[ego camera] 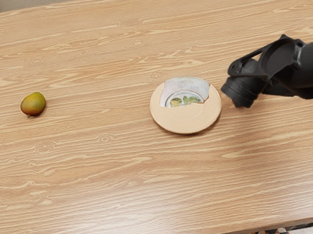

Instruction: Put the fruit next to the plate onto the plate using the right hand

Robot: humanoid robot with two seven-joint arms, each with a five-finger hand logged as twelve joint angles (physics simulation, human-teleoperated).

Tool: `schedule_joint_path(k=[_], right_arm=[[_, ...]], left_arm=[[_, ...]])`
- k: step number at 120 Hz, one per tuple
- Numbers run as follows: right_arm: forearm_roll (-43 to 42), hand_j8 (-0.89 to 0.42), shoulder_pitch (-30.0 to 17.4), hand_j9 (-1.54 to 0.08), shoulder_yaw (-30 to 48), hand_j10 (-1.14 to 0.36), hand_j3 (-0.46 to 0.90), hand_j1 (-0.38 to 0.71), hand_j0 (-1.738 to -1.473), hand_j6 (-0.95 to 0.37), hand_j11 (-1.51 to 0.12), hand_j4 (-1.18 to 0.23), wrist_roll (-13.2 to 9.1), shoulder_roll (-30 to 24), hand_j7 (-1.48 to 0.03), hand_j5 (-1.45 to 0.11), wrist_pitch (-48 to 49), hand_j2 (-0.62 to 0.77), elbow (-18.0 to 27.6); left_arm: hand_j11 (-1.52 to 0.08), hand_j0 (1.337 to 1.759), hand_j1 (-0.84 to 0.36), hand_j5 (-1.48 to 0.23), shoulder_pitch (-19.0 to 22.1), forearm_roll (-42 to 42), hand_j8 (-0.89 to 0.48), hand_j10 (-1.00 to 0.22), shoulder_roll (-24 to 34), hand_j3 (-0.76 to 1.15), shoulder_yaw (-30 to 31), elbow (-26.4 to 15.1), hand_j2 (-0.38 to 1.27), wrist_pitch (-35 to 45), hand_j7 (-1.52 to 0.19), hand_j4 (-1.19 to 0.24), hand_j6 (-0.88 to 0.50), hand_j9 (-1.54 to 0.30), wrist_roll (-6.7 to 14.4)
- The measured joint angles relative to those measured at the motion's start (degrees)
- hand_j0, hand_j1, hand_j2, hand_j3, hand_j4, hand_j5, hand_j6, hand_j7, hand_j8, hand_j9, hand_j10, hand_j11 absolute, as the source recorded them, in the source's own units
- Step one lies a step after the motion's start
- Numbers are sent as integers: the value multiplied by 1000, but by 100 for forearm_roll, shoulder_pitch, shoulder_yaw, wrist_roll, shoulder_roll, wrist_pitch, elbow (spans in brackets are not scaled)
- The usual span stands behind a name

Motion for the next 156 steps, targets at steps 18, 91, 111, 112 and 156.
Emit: schedule_joint_path(k=[18,91,111,112,156], right_arm=[[-36,-201,-164,-998,399,-501,0,322,-1645,-407,-945,-761,8,-289,-937,-882,20,108,-4],[-852,-349,-1762,-1141,4626,-557,-2,227,-1637,-448,-1167,-891,6,-1667,-1124,-1064,2631,63,-90],[-971,-361,-1670,-987,4687,-567,0,155,-1640,-473,-1020,-784,9,-1574,-989,-932,2530,22,-126],[-993,-348,-1668,-950,4684,-546,0,137,-1640,-456,-981,-755,9,-1566,-952,-897,2500,21,-129],[-1212,-83,-2152,-190,5669,-71,0,-238,-1655,-101,-195,-150,12,-3392,-190,-182,3385,-2,1171]], left_arm=[[0,1658,349,0,0,0,0,0,0,0,1,0,0,-1,0,0,0,0,0],[0,1658,349,0,0,-1,0,0,0,0,2,0,0,0,0,0,0,0,0],[0,1658,349,0,0,-1,0,0,0,0,2,0,0,1,0,0,0,0,0],[0,1658,349,0,0,-1,0,0,0,0,2,0,0,1,0,0,0,0,0],[0,1658,349,0,0,0,0,0,0,0,-1,0,0,0,0,0,0,0,0]])
